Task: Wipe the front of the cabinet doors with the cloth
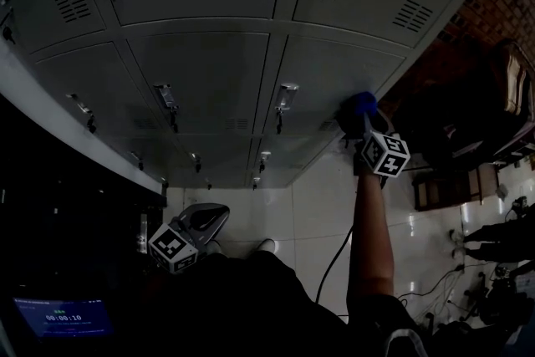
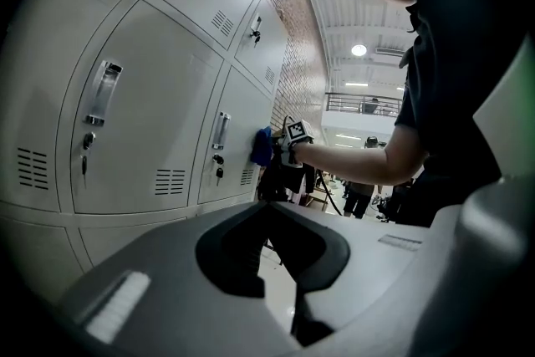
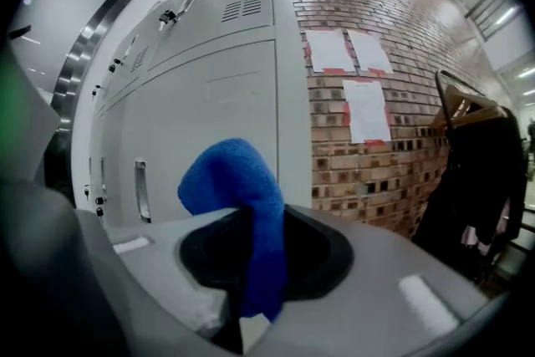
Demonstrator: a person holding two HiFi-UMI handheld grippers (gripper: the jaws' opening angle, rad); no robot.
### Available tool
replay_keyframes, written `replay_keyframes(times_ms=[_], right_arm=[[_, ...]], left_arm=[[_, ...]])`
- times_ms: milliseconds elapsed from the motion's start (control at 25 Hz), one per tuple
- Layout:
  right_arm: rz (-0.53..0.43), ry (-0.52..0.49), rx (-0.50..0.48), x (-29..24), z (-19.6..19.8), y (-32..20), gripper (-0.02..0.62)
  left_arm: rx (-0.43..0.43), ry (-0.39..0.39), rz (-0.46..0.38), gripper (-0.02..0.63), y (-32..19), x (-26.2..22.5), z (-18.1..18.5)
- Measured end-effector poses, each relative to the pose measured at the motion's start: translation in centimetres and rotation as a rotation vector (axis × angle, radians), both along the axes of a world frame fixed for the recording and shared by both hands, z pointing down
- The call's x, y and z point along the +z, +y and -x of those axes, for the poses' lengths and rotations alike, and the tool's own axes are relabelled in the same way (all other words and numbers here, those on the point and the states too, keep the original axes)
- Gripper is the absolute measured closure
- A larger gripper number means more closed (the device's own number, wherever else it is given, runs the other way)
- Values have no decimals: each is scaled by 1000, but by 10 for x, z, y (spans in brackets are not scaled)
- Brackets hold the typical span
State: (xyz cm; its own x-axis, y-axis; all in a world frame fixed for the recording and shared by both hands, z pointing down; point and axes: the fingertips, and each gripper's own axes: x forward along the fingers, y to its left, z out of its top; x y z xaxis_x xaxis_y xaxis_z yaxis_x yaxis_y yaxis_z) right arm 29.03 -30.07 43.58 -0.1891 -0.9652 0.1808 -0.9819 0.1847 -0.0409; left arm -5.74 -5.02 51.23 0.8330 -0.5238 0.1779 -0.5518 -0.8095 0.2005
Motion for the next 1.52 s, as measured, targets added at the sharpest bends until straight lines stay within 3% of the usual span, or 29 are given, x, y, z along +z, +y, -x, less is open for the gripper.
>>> replay_keyframes(times_ms=[320, 520, 760, 1040, 1280, 1520], right_arm=[[16, -47, 76, 8, -38, 1, 517], [9, -49, 76, 7, -34, 12, 517], [-53, -35, -84, 3, 44, 36, 517], [-35, 20, -323, 33, 159, 33, 517], [-9, 43, -383, 55, 197, 15, 517], [-7, 17, -382, 63, 200, 8, 517]], left_arm=[[2, -6, 3, 606, 1, 1, -6], [-1, -5, 7, 606, 5, 4, -5], [-19, 12, 1, 606, 5, 2, 4], [-44, 15, -8, 606, 9, -1, 15], [-86, -16, 18, 606, 17, 6, 34], [-121, -8, 1, 606, 23, -4, 46]])
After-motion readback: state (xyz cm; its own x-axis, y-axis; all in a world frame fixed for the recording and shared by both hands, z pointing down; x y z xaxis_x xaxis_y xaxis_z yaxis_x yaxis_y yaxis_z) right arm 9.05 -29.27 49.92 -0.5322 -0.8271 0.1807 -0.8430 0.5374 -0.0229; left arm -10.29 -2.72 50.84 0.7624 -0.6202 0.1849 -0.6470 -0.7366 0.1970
